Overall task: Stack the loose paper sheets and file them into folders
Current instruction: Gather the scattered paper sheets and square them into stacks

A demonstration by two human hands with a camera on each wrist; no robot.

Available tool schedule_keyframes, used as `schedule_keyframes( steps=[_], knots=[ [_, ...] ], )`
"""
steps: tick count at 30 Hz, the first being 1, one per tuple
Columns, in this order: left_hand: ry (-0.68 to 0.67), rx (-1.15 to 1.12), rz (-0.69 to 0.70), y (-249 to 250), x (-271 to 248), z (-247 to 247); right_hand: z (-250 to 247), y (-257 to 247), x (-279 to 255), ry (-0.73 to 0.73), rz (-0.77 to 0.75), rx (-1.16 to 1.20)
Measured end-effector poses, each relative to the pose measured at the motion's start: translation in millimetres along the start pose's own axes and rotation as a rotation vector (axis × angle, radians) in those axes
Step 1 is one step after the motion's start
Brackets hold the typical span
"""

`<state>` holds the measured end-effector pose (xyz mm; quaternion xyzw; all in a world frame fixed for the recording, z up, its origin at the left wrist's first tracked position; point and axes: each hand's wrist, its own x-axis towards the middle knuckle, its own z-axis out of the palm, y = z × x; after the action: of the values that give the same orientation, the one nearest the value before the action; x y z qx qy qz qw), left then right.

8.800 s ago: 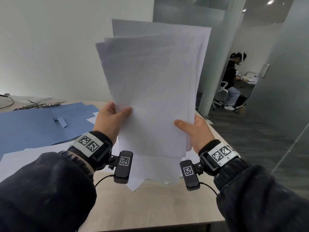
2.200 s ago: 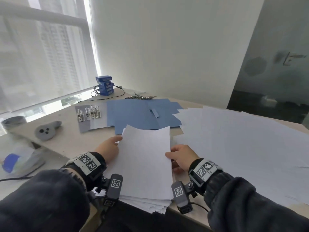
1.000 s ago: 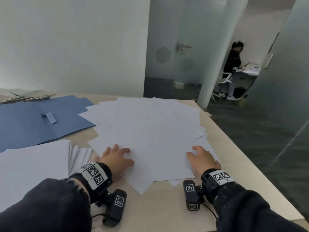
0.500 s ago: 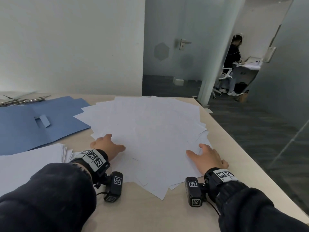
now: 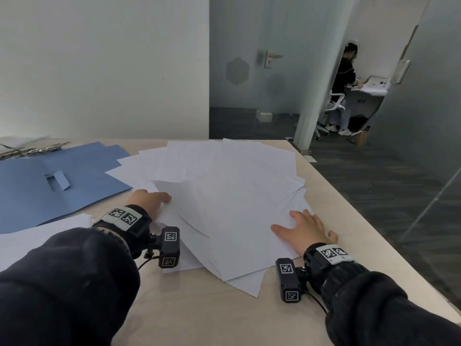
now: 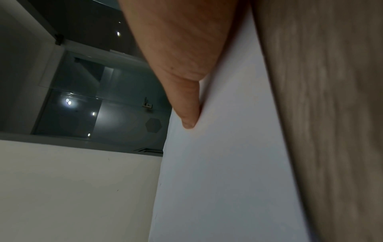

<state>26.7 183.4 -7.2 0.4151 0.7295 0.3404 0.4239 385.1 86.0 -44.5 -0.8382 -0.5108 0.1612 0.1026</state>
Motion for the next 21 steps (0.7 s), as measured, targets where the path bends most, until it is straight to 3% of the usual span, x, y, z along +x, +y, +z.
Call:
schedule_keyframes(
  steps=[5, 7, 10, 15, 21],
  knots=[
    [-0.071, -0.551, 0.023, -10.1, -25.8, -0.5, -0.4, 0.6, -0.2, -0.006, 0.0, -0.004],
    [-0.081, -0.704, 0.017, -15.1, -42.3, -0.1, -0.1, 0.2, -0.4, -0.002, -0.003, -0.01],
    [-0.202, -0.862, 0.031, -22.9, -66.5, 6.9, -0.2, -0.5, -0.7, 0.005, -0.001, -0.011],
    [-0.311, -0.726, 0.056, -32.5, -92.2, 32.8, -1.5, -1.3, -1.2, -0.003, -0.001, -0.024],
    [-0.076, -0.31, 0.034, -41.2, -54.3, 47.2, -5.0, -5.6, -11.0, -0.101, -0.057, -0.058]
  ],
)
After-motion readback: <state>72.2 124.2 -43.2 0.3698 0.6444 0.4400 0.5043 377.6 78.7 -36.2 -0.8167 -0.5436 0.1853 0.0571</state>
